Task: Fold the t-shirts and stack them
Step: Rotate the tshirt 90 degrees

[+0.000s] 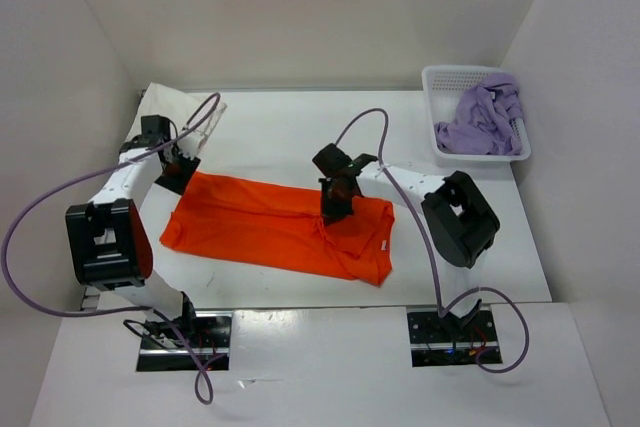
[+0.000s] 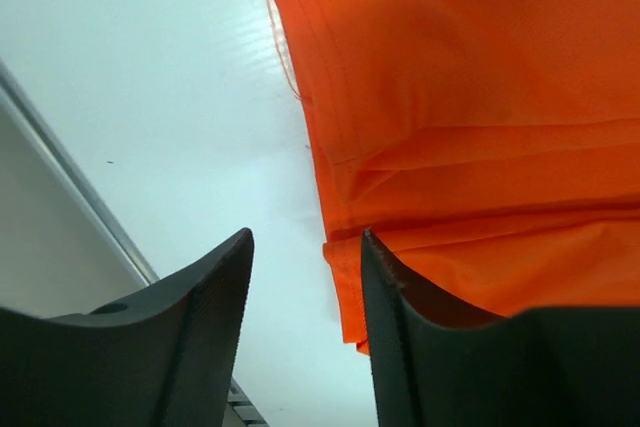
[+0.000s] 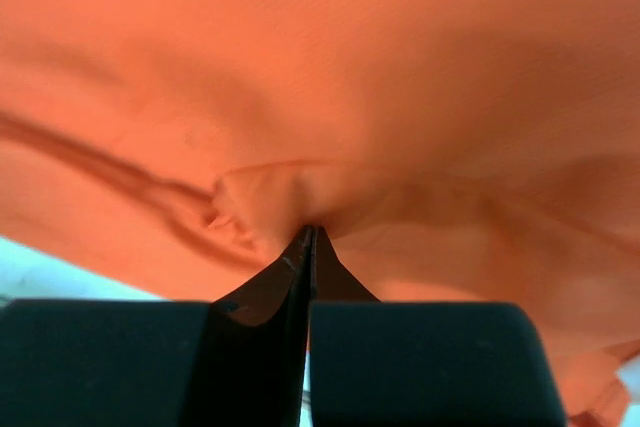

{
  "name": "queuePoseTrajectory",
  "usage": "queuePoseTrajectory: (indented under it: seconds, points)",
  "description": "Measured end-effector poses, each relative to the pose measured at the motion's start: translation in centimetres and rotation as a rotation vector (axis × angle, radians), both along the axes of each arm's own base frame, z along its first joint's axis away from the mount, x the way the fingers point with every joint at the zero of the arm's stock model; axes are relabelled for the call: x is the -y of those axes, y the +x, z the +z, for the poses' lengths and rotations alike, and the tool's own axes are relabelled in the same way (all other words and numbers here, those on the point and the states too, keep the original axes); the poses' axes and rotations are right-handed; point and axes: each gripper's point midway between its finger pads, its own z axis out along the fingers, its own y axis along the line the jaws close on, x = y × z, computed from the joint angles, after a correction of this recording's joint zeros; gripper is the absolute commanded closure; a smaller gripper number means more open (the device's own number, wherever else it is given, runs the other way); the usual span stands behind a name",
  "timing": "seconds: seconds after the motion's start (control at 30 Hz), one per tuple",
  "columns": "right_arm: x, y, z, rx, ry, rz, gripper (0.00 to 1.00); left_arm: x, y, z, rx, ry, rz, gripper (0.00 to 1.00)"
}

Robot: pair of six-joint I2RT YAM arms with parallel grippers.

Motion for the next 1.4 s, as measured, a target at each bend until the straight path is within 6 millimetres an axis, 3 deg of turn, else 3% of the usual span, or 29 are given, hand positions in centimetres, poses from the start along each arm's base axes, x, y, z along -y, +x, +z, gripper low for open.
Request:
queuePoseTrajectory:
  seconds: [0.13, 0.23, 0.3, 0.43, 0.53, 0.6, 0.63, 0.7, 0.73, 0.87, 0.97, 1.07, 1.17, 1.3, 1.4]
  points:
    - [-1.6, -1.7, -0.2, -0.008, 0.011, 0.059, 1.00, 0.6, 1.7, 2.9, 0.076, -0.026, -0.010, 0.34]
    - [-2.2, -2.7, -0.4, -0.017, 0.017, 0.090, 1.00, 1.7, 2.6, 3.3, 0.097, -0.057, -0.022, 0.33]
    - [-2.2, -3.0, -0.6, -0.023, 0.013, 0.098, 1.00, 3.1, 3.0, 2.4, 0.077, -0.084, -0.042, 0.33]
    - [-2.1, -3.4, -0.8, -0.025, 0.005, 0.106, 1.00, 5.1, 3.1, -1.5, -0.008, -0.094, -0.065, 0.34]
    - [-1.9, -3.6, -1.1, -0.033, -0.002, 0.105, 1.00, 4.7, 1.8, -4.3, -0.079, -0.056, -0.049, 0.36]
    - [-1.5, -3.7, -1.1, -0.034, -0.017, 0.093, 0.99, 4.3, 0.8, -5.3, -0.112, -0.037, -0.035, 0.36]
    - [-1.3, -3.7, -0.8, -0.029, -0.022, 0.083, 0.83, 4.2, 0.7, -5.3, -0.112, -0.032, -0.029, 0.36]
    - [-0.4, -3.9, 0.5, -0.004, -0.034, 0.040, 0.65, 4.0, 1.0, -5.1, -0.096, -0.022, -0.016, 0.36]
    - [0.2, -4.0, 1.6, 0.017, -0.033, 0.008, 0.48, 3.9, 1.0, -5.1, -0.090, -0.019, -0.012, 0.36]
    - [3.0, -5.2, 6.5, 0.084, 0.002, -0.148, 0.22, 3.8, 1.0, -5.0, -0.084, -0.015, -0.003, 0.36]
    - [5.5, -7.4, 6.8, 0.057, 0.013, -0.254, 0.14, 3.9, 1.0, -5.0, -0.083, -0.018, 0.003, 0.36]
    - [8.2, -10.6, 4.1, -0.043, -0.053, -0.342, 0.13, 4.2, 0.7, -4.6, -0.084, -0.039, 0.010, 0.30]
    - [10.5, -13.4, 2.0, -0.126, -0.116, -0.413, 0.13, 4.5, 1.1, -2.5, -0.041, -0.073, 0.007, 0.26]
    - [11.5, -14.7, 2.2, -0.149, -0.065, -0.483, 0.13, 4.6, 4.5, 2.2, 0.108, -0.083, -0.002, 0.26]
    - [12.0, -14.9, 1.5, -0.170, -0.035, -0.519, 0.13, 4.3, 6.8, 3.1, 0.161, -0.072, 0.001, 0.26]
